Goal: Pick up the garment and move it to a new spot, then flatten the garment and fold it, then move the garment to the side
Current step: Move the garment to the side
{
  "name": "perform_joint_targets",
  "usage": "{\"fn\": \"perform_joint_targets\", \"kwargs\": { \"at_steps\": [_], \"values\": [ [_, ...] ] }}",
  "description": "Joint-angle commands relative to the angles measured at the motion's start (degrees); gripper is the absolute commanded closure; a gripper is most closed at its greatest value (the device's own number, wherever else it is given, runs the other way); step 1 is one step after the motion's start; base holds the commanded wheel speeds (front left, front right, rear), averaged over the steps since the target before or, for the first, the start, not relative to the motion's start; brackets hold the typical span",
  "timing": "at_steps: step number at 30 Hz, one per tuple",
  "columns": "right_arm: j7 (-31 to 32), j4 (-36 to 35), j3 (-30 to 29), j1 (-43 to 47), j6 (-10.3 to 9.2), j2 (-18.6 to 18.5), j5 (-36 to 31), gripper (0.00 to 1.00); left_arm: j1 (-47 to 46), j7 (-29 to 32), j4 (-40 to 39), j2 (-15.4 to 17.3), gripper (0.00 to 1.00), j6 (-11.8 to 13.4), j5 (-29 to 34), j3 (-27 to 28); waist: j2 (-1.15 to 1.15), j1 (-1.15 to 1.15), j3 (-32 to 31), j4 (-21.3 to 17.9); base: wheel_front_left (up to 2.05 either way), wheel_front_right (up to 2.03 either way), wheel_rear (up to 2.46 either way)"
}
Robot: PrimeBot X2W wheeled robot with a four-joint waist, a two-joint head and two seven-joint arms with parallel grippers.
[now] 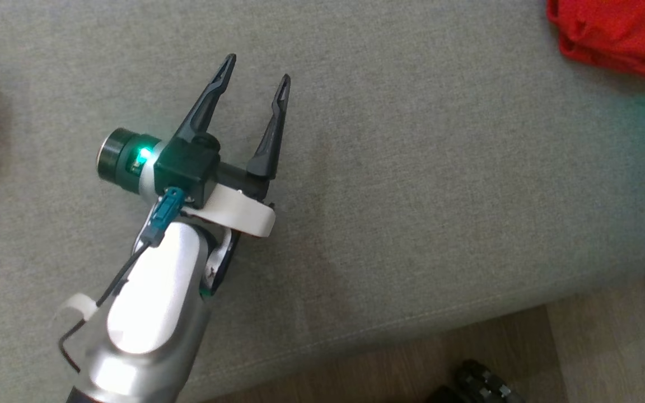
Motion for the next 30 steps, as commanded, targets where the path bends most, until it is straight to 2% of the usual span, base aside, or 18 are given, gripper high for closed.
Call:
{"fn": "perform_joint_targets", "kwargs": {
  "at_steps": [1,6,15,23,30],
  "values": [
    [-0.8,-2.3,0.0,0.6,-0.02,-0.2,-0.2,0.0,-0.2,-0.3,-1.6,0.4,0.0,0.5,-0.5,1.3,0.0,0.0,-1.2,0.5,0.0,0.0,0.0],
    [-0.9,-4.7,-1.0,1.0,-0.02,0.9,-1.6,0.0,1.6,-0.3,-2.0,0.3,0.0,1.4,-1.8,1.9,0.0,0.0,-4.9,1.8,0.0,0.0,0.0],
    [-1.4,-11.3,1.0,5.9,-0.02,8.4,2.3,0.0,7.8,-0.3,-3.6,0.1,0.0,3.8,-4.6,5.6,0.0,0.0,-14.4,5.6,0.0,0.0,0.0],
    [-1.6,-21.3,2.4,17.9,-0.02,13.8,9.1,0.0,14.1,-0.3,-4.9,0.0,0.0,4.9,-5.8,8.9,0.0,0.0,-20.5,9.1,0.0,0.0,0.0],
    [-1.6,-30.9,2.1,32.3,-0.02,18.4,11.4,0.0,20.4,-0.3,-4.7,0.0,0.0,5.4,-7.2,10.8,0.0,0.0,-25.3,11.2,0.0,0.0,0.0]
  ]
}}
